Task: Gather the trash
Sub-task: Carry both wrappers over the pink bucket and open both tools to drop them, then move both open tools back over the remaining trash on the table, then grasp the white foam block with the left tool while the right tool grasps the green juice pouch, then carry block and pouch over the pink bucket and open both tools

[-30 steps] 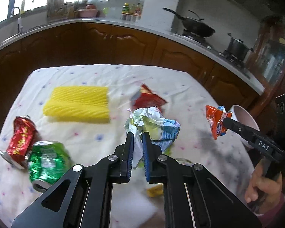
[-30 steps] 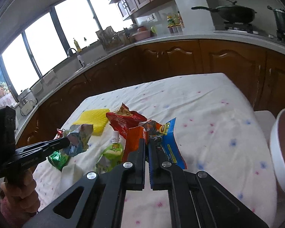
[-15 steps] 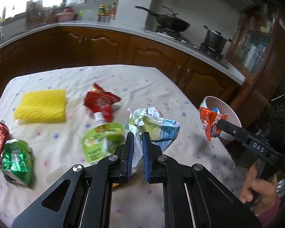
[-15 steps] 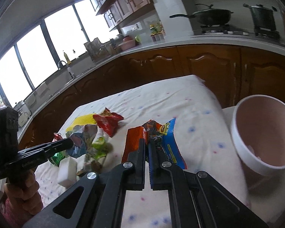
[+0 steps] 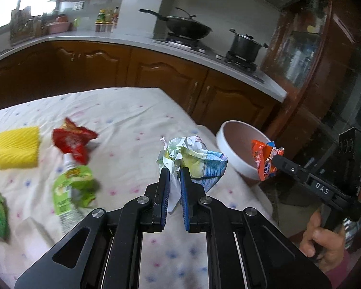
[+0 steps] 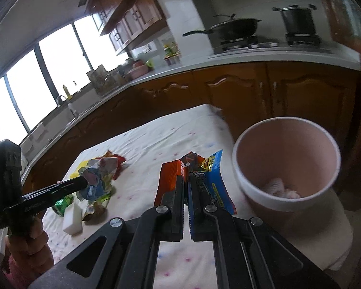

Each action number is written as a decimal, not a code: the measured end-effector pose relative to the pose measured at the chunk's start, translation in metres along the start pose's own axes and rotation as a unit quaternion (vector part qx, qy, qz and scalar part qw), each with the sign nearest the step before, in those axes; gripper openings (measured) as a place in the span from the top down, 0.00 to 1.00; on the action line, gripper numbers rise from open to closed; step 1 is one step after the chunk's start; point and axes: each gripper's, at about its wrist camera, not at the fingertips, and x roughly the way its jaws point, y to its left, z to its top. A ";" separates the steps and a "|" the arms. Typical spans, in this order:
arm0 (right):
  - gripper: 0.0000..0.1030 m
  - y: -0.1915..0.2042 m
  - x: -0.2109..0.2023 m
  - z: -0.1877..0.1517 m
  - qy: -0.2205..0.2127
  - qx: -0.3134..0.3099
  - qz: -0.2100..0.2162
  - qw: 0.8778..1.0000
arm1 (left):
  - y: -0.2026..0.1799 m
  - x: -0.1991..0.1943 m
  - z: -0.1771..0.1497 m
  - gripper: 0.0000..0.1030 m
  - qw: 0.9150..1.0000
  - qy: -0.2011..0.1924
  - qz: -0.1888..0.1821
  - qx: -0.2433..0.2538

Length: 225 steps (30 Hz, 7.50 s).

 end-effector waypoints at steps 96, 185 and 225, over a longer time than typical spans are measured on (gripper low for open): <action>0.21 -0.053 -0.016 0.009 -0.044 0.079 -0.011 0.996 | -0.035 0.027 -0.004 0.63 0.999 0.035 0.022 0.010; 0.95 0.085 0.055 -0.016 0.061 -0.034 0.080 0.994 | 0.072 -0.028 -0.049 0.44 0.994 0.031 0.083 -0.065; 0.95 -0.079 -0.035 0.016 -0.039 0.064 -0.036 0.997 | -0.106 0.063 0.020 0.44 0.995 0.040 -0.075 0.055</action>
